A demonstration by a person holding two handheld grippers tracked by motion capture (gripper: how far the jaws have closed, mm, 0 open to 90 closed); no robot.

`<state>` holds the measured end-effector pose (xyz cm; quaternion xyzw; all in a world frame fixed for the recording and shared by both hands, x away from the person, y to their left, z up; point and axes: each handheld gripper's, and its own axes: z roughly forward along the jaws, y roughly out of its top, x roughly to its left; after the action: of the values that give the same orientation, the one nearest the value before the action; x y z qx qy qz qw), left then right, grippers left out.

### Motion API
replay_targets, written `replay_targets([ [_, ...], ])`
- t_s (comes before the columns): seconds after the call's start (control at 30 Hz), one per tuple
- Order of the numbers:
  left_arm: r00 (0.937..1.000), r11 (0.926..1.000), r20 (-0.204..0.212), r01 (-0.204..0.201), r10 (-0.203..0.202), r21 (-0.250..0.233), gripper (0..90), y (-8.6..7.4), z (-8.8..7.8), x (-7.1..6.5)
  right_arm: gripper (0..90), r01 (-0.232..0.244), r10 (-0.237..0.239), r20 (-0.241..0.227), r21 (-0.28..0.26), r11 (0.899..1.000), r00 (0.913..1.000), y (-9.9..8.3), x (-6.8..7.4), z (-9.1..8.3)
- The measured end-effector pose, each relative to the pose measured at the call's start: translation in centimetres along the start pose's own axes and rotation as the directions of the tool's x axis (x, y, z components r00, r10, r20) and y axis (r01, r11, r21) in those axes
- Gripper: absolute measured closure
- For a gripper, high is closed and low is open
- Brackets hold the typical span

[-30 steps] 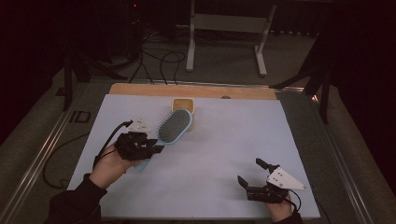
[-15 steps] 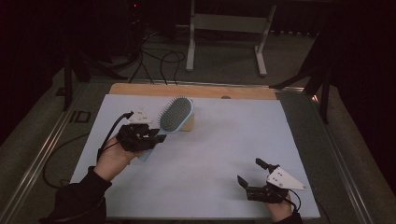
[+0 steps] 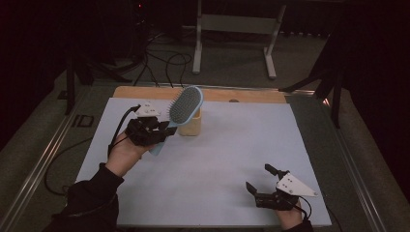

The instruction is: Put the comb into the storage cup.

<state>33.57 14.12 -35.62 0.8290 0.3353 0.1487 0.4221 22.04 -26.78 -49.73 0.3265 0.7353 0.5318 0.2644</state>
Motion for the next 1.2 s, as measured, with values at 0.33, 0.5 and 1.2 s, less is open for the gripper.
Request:
replay_targets([
  [0.33,1.0000,0.9988,-0.001,0.006,-0.006,-0.049,70.3,1.3,1.3,0.8,8.7,0.000,0.000,-0.002,0.000,1.000,1.0000,0.0,0.0,0.0],
  [0.5,1.0000,0.9968,0.000,0.005,-0.005,-0.079,70.2,2.0,1.7,1.0,8.6,-0.001,0.001,-0.004,0.001,1.000,1.0000,0.0,0.0,0.0],
  [1.2,0.9993,0.9822,0.024,0.034,-0.030,-0.185,70.2,4.6,3.7,2.2,8.7,-0.001,0.001,-0.001,-0.004,1.000,1.0000,0.0,0.0,0.0],
])
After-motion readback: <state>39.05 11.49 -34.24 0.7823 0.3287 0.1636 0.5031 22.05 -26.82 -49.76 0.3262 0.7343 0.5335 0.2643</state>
